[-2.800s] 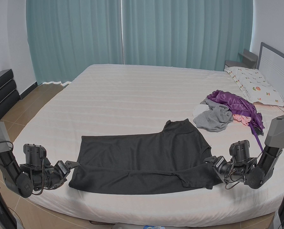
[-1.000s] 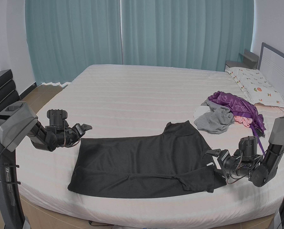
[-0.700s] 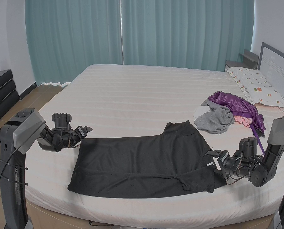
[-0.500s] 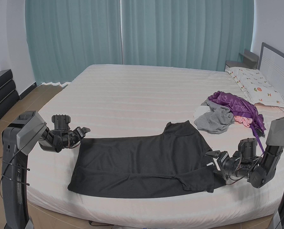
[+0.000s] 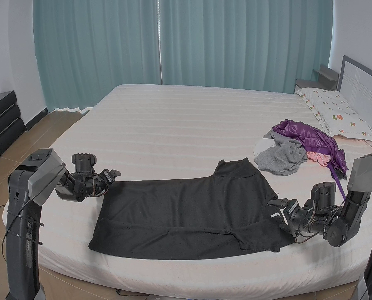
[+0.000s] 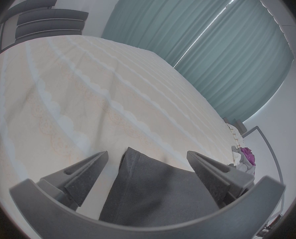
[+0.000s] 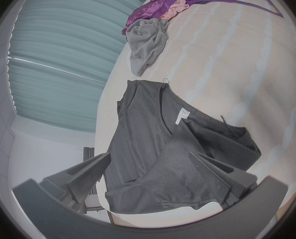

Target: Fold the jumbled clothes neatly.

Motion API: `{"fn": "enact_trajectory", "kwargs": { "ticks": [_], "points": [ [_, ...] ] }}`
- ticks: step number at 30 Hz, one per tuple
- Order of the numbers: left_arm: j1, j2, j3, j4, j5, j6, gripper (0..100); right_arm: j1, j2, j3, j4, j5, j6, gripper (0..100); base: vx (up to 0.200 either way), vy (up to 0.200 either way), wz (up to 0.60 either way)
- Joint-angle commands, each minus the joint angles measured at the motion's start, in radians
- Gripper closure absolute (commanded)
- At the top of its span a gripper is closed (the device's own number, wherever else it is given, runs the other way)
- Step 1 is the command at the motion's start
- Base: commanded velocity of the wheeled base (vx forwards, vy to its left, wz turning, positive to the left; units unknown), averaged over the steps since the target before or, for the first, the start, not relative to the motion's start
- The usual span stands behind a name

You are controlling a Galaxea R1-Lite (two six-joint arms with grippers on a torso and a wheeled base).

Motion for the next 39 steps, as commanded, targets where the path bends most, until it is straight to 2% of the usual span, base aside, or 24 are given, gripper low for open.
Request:
{"fn": "enact_trajectory", "kwargs": {
  "ticks": [1,7,16,21,24,26,28,29,32,35,39],
  "points": [
    [-0.002,0.015,-0.010,0.000,0.005,0.000,100,0.000,0.002,0.001,0.000,0.000,0.000,0,0.000,0.000,0.00],
    [-0.002,0.017,-0.015,-0.001,0.009,-0.002,100,0.002,0.003,0.001,0.000,0.000,-0.001,0,0.000,0.000,0.00],
    [-0.007,0.011,-0.029,-0.003,0.091,-0.010,100,0.002,0.009,-0.002,-0.002,-0.006,-0.006,0,0.000,0.000,0.00],
    [-0.016,0.006,-0.026,-0.003,0.103,-0.039,100,0.016,-0.006,-0.024,0.000,-0.011,-0.010,0,0.000,0.000,0.00],
    [-0.019,0.005,-0.021,-0.001,0.103,-0.053,100,0.045,0.009,-0.059,0.015,-0.038,-0.044,0,0.000,0.000,0.00],
    [-0.019,0.005,-0.018,-0.001,0.103,-0.053,100,0.048,0.031,-0.094,0.017,-0.072,-0.096,0,0.000,0.000,0.00],
    [-0.019,0.005,-0.017,-0.001,0.103,-0.053,100,0.048,0.034,-0.101,0.018,-0.075,-0.105,0,0.000,0.000,0.00],
    [-0.019,0.005,-0.015,-0.001,0.101,-0.053,100,0.046,0.051,-0.180,0.061,-0.106,-0.168,0,0.000,0.000,0.00],
    [-0.021,0.005,-0.009,-0.001,0.101,-0.054,100,0.043,0.057,-0.291,0.147,-0.127,-0.207,0,0.000,0.000,0.00],
    [-0.021,0.003,0.002,-0.001,0.100,-0.056,100,0.043,0.092,-0.472,0.280,-0.162,-0.254,0,0.000,0.000,0.00],
    [-0.021,0.000,0.014,-0.001,0.100,-0.056,100,0.034,0.173,-0.682,0.423,-0.166,-0.332,0,0.000,0.000,0.00]
  ]
}}
